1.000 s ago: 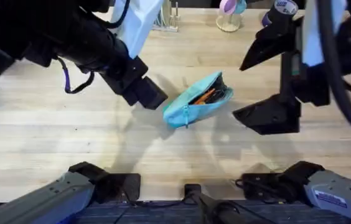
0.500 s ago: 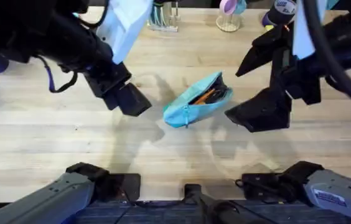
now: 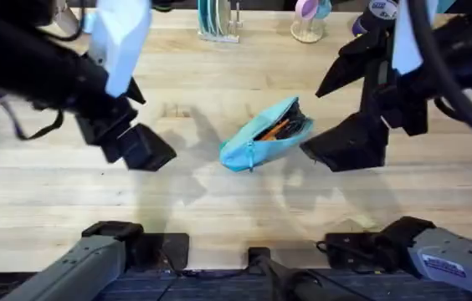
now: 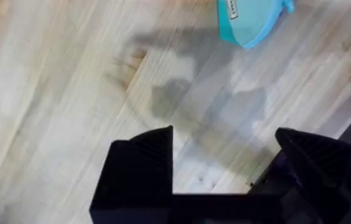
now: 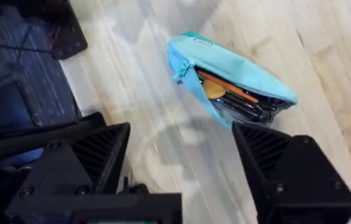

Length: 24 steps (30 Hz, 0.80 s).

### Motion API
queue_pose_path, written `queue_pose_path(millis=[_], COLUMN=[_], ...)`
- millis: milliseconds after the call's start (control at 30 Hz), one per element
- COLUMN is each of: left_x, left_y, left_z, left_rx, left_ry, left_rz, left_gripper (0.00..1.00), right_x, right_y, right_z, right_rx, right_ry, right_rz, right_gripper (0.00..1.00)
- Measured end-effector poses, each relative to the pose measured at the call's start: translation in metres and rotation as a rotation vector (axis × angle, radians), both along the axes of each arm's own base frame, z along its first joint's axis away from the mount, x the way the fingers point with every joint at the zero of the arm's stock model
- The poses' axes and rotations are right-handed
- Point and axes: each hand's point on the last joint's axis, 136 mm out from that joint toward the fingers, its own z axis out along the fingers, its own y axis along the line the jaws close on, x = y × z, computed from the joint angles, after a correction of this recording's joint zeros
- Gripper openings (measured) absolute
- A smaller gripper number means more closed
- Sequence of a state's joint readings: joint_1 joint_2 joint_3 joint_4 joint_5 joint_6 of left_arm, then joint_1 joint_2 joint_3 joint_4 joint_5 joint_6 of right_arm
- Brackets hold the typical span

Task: Unzip the bag, pick up the pens from the table one at a time and place them inside, then zip the bag closed.

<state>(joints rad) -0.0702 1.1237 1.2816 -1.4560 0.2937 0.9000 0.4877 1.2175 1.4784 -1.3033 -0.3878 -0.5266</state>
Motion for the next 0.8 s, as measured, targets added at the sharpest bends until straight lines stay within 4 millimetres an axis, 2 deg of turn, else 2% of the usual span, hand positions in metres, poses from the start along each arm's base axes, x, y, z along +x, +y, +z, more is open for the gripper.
queue_pose_path(millis=[167,267,500,667,800], left_x=[-0.007,-0.003,0.0,0.007,0.001], left_y=[-0.003,-0.009,-0.028,-0.042,-0.051], left_z=[0.016,0.014,-0.027,-0.038,-0.047], left_rx=[-0.049,-0.102,-0.227,-0.312,-0.369], left_ry=[-0.113,-0.188,-0.224,-0.271,-0.271], left_rz=[-0.055,-0.09,-0.177,-0.232,-0.286], left_gripper=[0.994,0.995,0.995,0.995,0.995], right_x=[0.002,0.004,0.005,0.005,0.004], right_y=[0.001,0.002,0.002,0.002,0.002], right_z=[0.001,0.002,0.002,0.002,0.002], right_rx=[0.003,0.009,0.017,0.032,0.055], right_ry=[-0.011,-0.014,0.004,0.055,0.133], right_rz=[-0.002,-0.01,-0.04,-0.116,-0.232], right_gripper=[0.997,0.997,0.997,0.997,0.997])
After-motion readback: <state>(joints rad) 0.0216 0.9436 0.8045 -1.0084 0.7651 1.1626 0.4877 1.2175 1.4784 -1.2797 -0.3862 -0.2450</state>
